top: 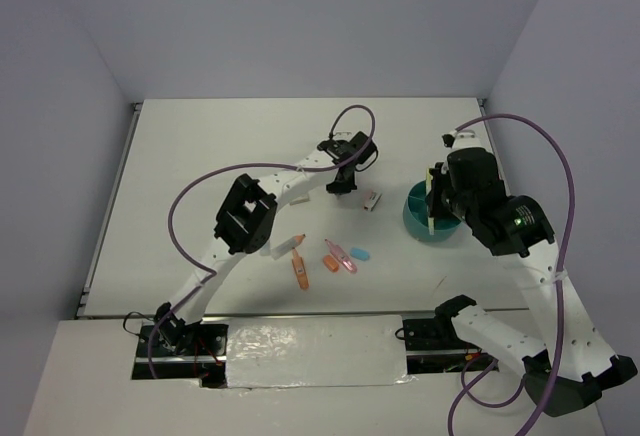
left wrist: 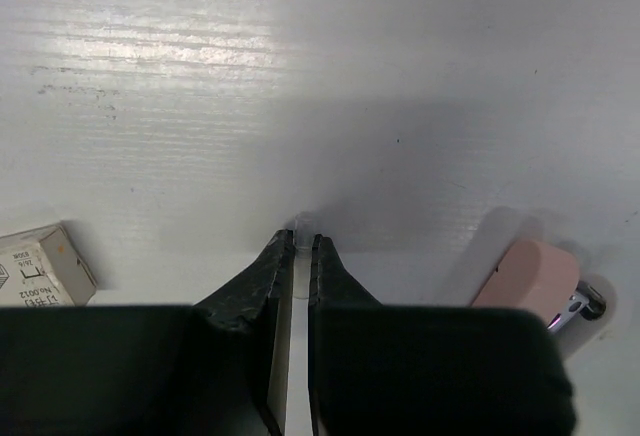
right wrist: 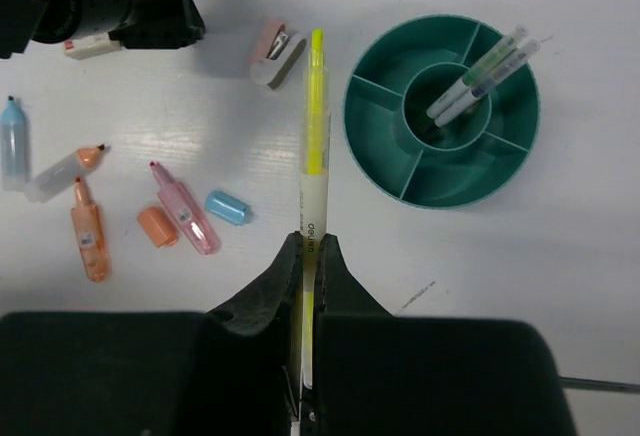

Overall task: Sort the stationery into containers
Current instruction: Pick up the pen cap from the center of the board, then close the pen cap on the pen.

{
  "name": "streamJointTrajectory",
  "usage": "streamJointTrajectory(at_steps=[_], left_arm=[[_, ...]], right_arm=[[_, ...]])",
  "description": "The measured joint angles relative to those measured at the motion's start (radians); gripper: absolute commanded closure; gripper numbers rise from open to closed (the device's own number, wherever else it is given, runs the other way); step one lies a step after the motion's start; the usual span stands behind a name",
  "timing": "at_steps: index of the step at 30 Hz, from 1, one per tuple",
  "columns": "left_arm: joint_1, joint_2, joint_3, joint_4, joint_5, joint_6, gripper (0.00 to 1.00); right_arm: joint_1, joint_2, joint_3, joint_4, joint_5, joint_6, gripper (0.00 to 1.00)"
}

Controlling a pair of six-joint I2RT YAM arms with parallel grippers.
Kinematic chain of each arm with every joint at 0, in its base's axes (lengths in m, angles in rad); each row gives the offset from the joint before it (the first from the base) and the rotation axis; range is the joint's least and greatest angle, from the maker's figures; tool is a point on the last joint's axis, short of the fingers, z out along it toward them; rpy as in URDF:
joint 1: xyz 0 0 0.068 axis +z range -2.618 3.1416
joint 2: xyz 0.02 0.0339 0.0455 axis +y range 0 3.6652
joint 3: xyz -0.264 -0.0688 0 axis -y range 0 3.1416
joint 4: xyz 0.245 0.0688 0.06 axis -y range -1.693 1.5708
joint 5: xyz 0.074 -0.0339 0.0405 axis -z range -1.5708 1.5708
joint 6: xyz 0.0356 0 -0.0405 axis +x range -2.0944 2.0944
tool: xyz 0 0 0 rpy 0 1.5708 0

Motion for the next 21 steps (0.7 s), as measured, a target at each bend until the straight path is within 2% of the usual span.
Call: streamJointTrajectory(at_steps=[4,9,12,18,21], left_arm=[[0.000,-0.071,-0.122,0.071,0.008,-0.003,1.00],[0.010,-0.230,-0.343,0.140,0.093,0.009,1.00],[0.018,-0.428,-0.528,0.262,0.148,0.056,1.00],[0.097,-0.997,-0.905,0.749,0.359,0.100,1.00],[0.159,-1.196,-1.035,0.954,0.456,0.079,1.00]], right_arm=[[0.000,-0.003,-0.015,0.039,-0.061,0.001,1.00],[0.000,-0.028,-0.112,0.143,-0.246,0.013,1.00],[0.000,-0.055,-0.202,0.239,-0.382,0.060,1.00],[0.039,-0.098,-0.420,0.563,-0.607,0.269,1.00],[0.108,-0.104,-0.493,0.707,-0.654,0.368,1.00]])
